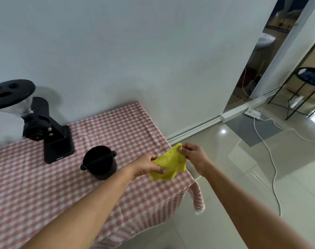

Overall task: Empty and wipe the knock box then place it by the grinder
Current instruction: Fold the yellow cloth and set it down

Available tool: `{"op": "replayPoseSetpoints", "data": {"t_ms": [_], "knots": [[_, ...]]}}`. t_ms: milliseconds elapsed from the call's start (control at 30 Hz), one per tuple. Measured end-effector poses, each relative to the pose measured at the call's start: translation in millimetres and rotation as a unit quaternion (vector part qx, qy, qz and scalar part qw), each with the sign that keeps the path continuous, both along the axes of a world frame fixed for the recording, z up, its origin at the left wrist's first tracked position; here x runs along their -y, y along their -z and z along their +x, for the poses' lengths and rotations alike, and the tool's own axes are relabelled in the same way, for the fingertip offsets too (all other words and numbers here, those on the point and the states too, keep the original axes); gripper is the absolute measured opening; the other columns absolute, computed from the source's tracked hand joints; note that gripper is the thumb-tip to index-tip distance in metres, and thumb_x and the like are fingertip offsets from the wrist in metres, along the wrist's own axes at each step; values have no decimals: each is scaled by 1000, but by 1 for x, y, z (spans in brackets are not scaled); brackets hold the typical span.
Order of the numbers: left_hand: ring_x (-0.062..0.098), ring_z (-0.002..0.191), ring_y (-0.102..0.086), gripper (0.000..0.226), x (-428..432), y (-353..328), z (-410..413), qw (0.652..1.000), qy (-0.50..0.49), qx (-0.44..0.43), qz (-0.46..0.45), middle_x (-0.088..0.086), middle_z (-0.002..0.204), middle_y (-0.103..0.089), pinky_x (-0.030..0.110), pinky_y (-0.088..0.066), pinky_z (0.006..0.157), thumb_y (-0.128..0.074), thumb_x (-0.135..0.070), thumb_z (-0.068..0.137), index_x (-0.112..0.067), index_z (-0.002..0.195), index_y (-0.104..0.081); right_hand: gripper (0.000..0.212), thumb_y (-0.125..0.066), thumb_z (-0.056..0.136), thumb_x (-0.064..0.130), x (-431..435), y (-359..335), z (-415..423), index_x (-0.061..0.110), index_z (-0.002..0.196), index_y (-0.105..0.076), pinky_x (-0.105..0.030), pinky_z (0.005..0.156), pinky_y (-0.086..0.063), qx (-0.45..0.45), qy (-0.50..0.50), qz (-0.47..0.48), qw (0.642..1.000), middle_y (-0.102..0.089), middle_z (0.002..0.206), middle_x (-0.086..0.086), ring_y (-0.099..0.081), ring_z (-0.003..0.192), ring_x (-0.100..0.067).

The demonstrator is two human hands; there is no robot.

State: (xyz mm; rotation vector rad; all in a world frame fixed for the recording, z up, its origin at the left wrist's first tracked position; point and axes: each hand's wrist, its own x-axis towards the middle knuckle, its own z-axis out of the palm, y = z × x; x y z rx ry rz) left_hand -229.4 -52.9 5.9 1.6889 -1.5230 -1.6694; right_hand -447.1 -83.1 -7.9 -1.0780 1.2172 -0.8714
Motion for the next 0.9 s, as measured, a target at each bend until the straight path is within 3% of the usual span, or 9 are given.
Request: {"op": "replayPoseSetpoints", "data": {"t_ms": [133, 267, 367, 533, 667, 733, 900], "knots": [[13, 95, -71, 50, -5, 2, -10, 998, -23, -56, 7, 7, 113, -74, 16, -57, 73, -84, -6, 77, -7, 123, -65, 18, -62, 94, 8, 7, 0, -6, 17, 79, -67, -29, 62, -48, -18, -2, 6, 1000, -60, 68, 1, -54, 64, -13], [26, 107, -71, 47, -7, 15, -10, 989, -92, -115, 19, 12, 119, -72, 34, -60, 86, -80, -13, 82, -10, 126, -63, 18, -62, 95, 11, 14, -2, -13, 20, 80, -67, -36, 69, -47, -12, 13, 8, 1000, -61, 69, -2, -54, 65, -18], [24, 107, -72, 45, -11, 24, -4, 983, -142, -112, 11, 9, 115, -76, 41, -56, 99, -81, -22, 81, -9, 123, -69, 17, -61, 96, 10, 15, 0, -18, 18, 82, -66, -33, 67, -47, -25, -1, 3, 1000, -58, 72, -5, -53, 66, -19], [20, 94, -77, 22, -25, 29, -7, 977, -176, -122, 5, 10, 103, -78, 27, -62, 80, -77, -19, 86, -10, 105, -74, 15, -60, 96, 9, 8, 9, -22, 16, 86, -68, -28, 69, -47, -78, -18, -3, 997, -62, 77, -3, -55, 73, -15], [28, 86, -77, 28, -33, 31, -6, 969, -187, -154, 56, 18, 98, -78, 34, -63, 73, -76, -18, 87, -6, 113, -72, 19, -59, 96, 9, 5, 16, -23, 17, 81, -67, -17, 57, -48, -111, -52, 24, 992, -62, 71, 0, -57, 63, -9], [25, 78, -75, 26, -35, 41, -7, 962, -204, -162, 86, 16, 92, -77, 36, -64, 67, -74, -12, 89, -5, 113, -71, 19, -60, 96, 11, 9, 27, -19, 17, 79, -66, -11, 47, -42, -151, -66, 38, 986, -59, 64, 4, -55, 55, -3], [28, 87, -71, 40, -30, 81, -6, 944, -310, -85, 80, 20, 109, -73, 37, -64, 72, -71, 6, 86, -2, 125, -66, 8, -65, 92, 15, 28, 70, 4, 16, 95, -72, -22, 55, -39, -247, -78, 52, 964, -57, 67, 7, -49, 63, -10]]}}
